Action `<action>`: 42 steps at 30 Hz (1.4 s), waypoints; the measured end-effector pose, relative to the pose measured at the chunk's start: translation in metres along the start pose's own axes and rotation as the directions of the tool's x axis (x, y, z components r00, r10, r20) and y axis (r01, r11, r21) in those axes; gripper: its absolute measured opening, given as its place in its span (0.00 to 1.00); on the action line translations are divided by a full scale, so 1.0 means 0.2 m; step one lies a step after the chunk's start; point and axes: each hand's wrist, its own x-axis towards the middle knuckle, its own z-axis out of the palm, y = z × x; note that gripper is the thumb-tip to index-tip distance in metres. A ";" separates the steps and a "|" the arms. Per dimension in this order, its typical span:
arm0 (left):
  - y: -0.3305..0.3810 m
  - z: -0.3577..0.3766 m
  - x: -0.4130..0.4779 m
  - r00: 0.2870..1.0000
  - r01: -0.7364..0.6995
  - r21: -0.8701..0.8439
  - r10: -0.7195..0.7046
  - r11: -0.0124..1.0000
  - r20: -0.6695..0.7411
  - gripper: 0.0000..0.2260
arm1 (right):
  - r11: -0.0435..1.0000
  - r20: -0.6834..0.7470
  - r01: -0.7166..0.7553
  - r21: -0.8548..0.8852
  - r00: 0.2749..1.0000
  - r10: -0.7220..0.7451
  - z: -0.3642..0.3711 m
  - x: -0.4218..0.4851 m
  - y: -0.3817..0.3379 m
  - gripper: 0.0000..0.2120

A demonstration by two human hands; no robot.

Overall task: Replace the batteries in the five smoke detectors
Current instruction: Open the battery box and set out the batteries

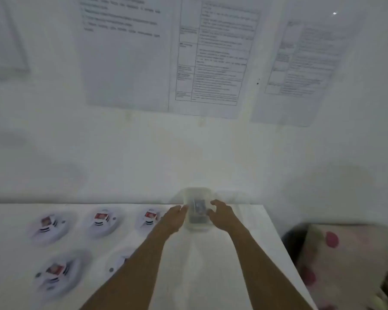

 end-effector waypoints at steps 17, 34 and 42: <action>-0.13 -0.01 -0.13 0.999 0.036 0.306 -0.033 0.951 -0.015 0.27 | 0.996 -0.004 -0.089 0.015 0.996 0.089 0.11 -0.14 -0.02 0.22; -0.46 -0.34 -0.71 0.966 -0.148 0.445 0.032 0.883 0.256 0.22 | 0.970 0.155 -0.173 -0.171 0.968 0.200 0.35 -0.74 -0.13 0.28; -0.70 -0.56 -0.90 0.989 -0.126 0.285 0.097 0.950 0.115 0.13 | 0.970 0.187 -0.082 -0.228 0.974 0.126 0.55 -0.90 -0.23 0.29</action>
